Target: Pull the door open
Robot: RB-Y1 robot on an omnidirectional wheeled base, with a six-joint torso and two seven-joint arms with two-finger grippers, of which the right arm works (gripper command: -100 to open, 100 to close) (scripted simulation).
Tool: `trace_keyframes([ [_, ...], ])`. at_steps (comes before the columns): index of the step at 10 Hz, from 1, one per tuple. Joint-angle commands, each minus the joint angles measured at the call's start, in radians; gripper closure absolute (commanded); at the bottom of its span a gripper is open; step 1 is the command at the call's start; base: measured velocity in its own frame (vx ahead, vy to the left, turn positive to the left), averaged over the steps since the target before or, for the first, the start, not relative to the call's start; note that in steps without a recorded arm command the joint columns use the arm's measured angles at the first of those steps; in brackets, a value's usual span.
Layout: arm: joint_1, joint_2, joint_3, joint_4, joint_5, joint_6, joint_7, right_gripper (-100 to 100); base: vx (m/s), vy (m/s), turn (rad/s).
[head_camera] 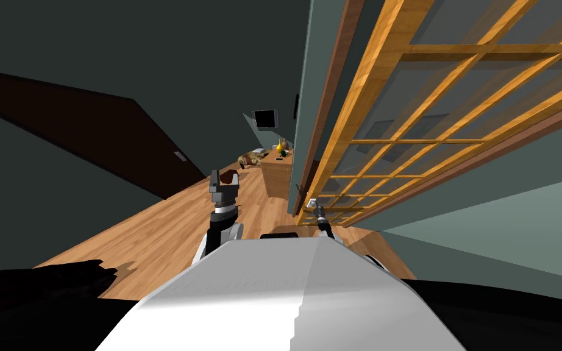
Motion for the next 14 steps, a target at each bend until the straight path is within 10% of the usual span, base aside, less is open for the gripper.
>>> trace_keyframes([
  [1,0.001,0.013,0.018,-0.027,-0.002,0.002,-0.041,100,-0.044,-0.021,0.078],
  [10,-0.003,0.009,0.043,-0.026,-0.061,0.006,-0.207,100,-0.025,-0.015,0.041],
  [11,0.019,-0.005,0.04,-0.037,-0.073,0.025,-0.223,-100,-0.036,-0.038,0.003],
  [14,0.021,-0.004,0.058,-0.048,-0.097,0.028,-0.305,-100,-0.059,-0.008,0.036],
])
